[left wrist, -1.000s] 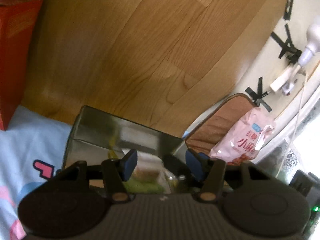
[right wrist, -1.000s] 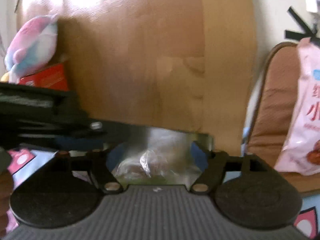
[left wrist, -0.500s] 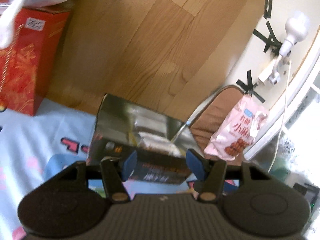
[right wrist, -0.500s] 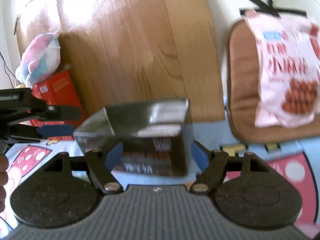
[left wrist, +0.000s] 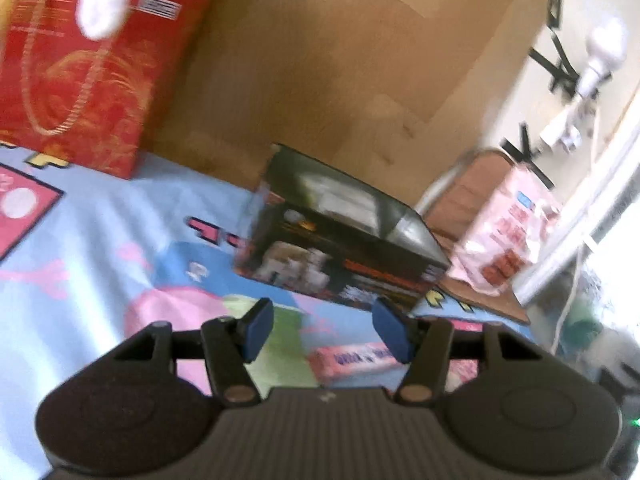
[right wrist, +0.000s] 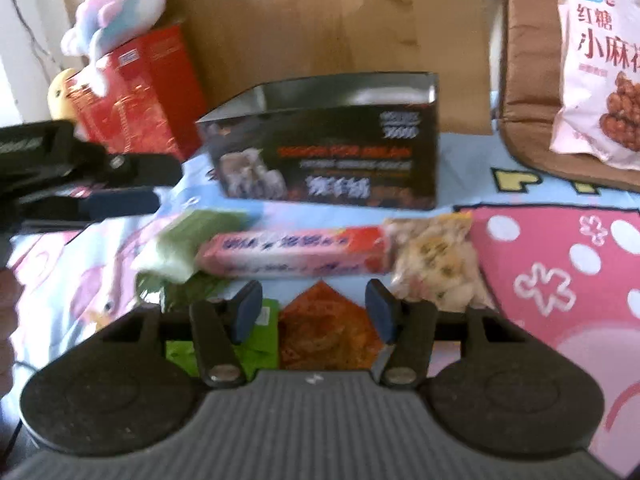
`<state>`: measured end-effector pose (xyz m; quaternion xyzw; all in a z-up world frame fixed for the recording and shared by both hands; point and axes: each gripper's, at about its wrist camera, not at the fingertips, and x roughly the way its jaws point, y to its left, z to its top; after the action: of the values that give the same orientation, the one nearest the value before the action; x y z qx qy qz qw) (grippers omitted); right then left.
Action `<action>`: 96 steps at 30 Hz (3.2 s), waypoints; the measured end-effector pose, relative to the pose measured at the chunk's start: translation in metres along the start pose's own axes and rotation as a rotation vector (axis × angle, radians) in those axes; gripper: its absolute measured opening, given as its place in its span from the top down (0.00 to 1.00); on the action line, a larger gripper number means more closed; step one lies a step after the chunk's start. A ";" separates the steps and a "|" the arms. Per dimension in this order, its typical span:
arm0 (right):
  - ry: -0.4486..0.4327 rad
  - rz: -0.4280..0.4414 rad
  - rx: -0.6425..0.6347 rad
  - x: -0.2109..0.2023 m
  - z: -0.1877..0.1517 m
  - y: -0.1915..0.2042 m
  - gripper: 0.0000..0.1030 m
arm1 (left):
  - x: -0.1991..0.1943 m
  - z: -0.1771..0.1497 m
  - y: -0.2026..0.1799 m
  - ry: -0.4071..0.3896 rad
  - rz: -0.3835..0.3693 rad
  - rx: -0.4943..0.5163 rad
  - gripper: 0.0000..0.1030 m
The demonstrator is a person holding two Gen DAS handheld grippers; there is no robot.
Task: Organize snacks
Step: 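Grasp the pink UHA candy tube with the right gripper while the left reaches the pale green packet, then drop the pink tube into the tin box with the right gripper while the left grasps the pale green packet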
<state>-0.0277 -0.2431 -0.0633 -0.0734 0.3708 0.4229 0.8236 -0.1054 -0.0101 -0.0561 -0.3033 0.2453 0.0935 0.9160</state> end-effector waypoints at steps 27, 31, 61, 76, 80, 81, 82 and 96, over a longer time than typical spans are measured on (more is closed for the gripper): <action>0.062 0.055 -0.196 0.022 0.023 -0.017 0.35 | 0.041 -0.026 -0.005 0.148 -0.160 0.112 0.47; 0.061 0.124 -0.181 0.012 0.014 -0.021 0.36 | 0.038 -0.032 -0.015 0.110 -0.060 0.202 0.47; -0.300 -0.050 -0.313 -0.001 0.071 0.009 0.49 | 0.027 0.063 -0.052 -0.094 -0.022 0.171 0.45; -0.065 0.230 -0.071 0.037 0.067 0.022 0.51 | -0.018 0.010 0.067 0.019 0.103 -0.257 0.50; 0.022 0.221 -0.032 0.088 0.088 0.027 0.58 | -0.007 0.004 0.074 0.068 0.095 -0.300 0.50; 0.045 0.219 -0.031 0.097 0.090 0.032 0.58 | -0.001 0.003 0.075 0.082 0.076 -0.308 0.50; 0.073 0.217 -0.030 0.104 0.087 0.034 0.58 | 0.007 0.001 0.076 0.106 0.042 -0.319 0.50; -0.059 0.201 -0.062 0.031 0.042 0.033 0.69 | -0.003 -0.001 0.017 0.105 -0.068 -0.137 0.75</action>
<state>-0.0178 -0.1843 -0.0485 -0.0487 0.3387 0.5164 0.7850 -0.1135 0.0027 -0.0643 -0.3778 0.2754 0.0631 0.8817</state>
